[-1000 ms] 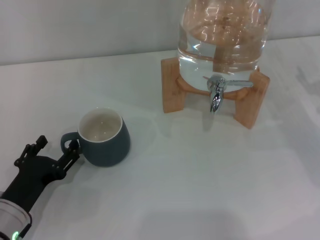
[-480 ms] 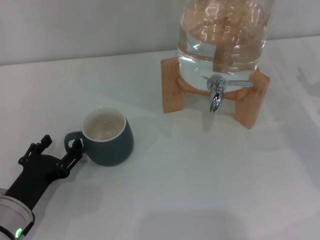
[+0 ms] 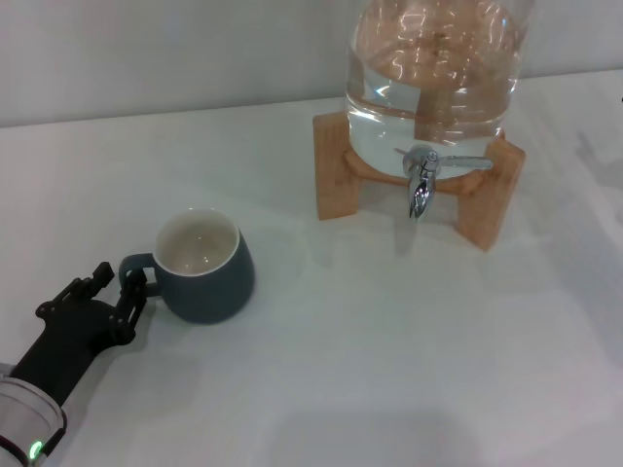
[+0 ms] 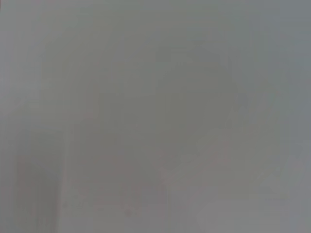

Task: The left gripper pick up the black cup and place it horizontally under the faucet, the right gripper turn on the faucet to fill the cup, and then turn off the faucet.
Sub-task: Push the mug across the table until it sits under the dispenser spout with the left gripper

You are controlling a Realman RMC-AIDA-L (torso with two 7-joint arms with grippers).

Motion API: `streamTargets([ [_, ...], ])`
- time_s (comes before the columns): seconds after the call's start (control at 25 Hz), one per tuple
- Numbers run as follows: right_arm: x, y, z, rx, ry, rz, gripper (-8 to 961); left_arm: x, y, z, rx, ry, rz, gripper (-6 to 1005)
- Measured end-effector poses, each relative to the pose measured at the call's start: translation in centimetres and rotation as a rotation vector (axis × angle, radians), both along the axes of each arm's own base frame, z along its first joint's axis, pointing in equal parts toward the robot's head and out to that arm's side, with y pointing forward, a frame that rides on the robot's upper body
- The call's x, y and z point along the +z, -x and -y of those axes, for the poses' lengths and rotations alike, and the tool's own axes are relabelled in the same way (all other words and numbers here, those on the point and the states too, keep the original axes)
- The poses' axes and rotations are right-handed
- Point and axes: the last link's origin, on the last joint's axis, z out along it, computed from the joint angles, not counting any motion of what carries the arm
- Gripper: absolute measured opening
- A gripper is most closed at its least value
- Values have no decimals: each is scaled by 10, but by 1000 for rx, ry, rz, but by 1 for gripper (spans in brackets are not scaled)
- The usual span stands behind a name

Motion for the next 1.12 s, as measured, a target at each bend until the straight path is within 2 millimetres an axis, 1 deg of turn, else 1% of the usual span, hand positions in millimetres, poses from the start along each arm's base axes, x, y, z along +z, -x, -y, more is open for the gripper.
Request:
streamTargets([
  [0.2,-2,0,0,-1,4,-3,827,0,-1,-2,-4,-2,-2,367],
  [0.44,-3,0,0,-3,6,-5,827,2,-1,-3,-1,-9,-2,144],
  [0.68,-3,0,0,-4,7,-7,828,3,-3,-7,-4,-16,-1,142],
  [0.8,-3,0,0,-3,6,-7,828,2,-8,-11,-20,-15,0,142],
  [0.84,-3,0,0,-3,6,-7,828,1,-12,-16,-36,-11,-4,141],
  [0.96,-4,1,0,-1,8,-8,828,0,-17,-22,-52,-2,-12,140],
  [1.04,-5,0,0,-3,10,-10,828,-2,-24,-28,-76,9,-20,140],
  [1.12,-6,1,0,-2,12,-12,828,-5,-36,-36,-114,23,-27,140],
])
